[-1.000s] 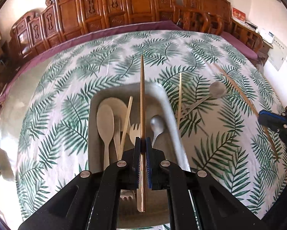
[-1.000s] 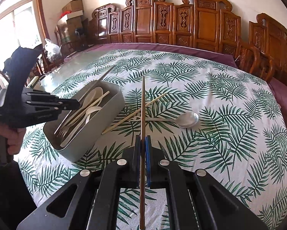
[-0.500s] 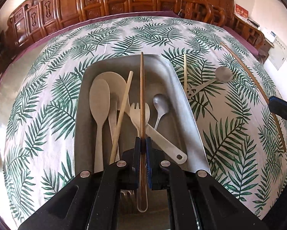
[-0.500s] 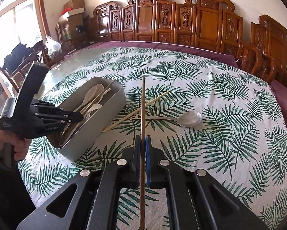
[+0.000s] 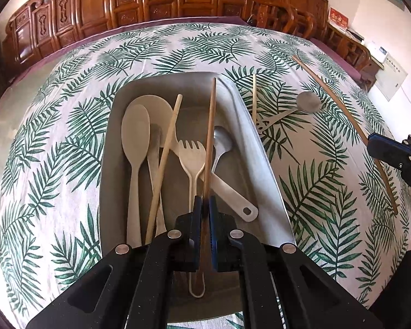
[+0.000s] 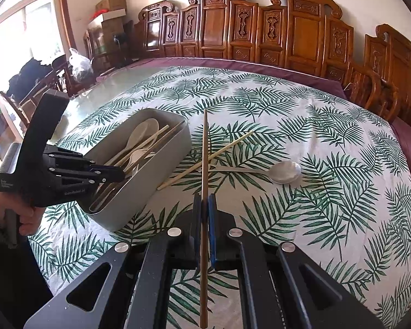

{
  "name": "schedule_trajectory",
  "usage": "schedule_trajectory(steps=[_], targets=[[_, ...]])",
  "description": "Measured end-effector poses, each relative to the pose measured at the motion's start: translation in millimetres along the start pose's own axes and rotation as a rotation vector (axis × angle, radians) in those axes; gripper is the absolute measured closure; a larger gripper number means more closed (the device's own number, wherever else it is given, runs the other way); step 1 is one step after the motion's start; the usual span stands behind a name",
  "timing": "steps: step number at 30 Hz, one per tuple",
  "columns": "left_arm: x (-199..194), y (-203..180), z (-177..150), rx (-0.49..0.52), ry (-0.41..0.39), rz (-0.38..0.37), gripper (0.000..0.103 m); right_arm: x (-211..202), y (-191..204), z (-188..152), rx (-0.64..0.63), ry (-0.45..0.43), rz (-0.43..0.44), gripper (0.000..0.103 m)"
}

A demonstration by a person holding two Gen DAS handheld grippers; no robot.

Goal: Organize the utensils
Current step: 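Carry the chopstick into the tray and open the left gripper while the right gripper holds its chopstick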

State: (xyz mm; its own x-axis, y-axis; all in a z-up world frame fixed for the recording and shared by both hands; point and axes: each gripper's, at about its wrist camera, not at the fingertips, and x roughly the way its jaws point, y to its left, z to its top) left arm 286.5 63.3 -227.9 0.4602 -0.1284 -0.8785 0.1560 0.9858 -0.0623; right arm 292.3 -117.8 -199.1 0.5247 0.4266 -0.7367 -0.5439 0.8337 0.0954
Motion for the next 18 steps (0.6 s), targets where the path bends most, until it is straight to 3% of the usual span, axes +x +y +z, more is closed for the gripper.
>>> schedule_trajectory(steps=[8,10,14,15,18], targets=[[-21.2,8.5,4.1,-0.034,-0.064,0.000,0.095,-3.5,8.2,1.1,0.003,-0.010,0.015,0.097],[-30.7,14.1,6.5,-0.048,-0.102,0.014,0.079,-5.4,12.0,2.8,0.004,-0.017,0.020,0.097],[-45.7,28.1,12.5,-0.084,-0.174,0.038,0.065,-7.8,20.7,10.2,0.013,-0.037,0.039,0.097],[-49.3,33.4,14.1,-0.100,-0.193,0.047,0.054,-7.3,22.8,13.0,0.018,-0.041,0.043,0.097],[-57.6,44.6,17.3,-0.129,-0.240,0.071,0.037,-3.7,28.9,21.3,0.029,-0.046,0.054,0.097]])
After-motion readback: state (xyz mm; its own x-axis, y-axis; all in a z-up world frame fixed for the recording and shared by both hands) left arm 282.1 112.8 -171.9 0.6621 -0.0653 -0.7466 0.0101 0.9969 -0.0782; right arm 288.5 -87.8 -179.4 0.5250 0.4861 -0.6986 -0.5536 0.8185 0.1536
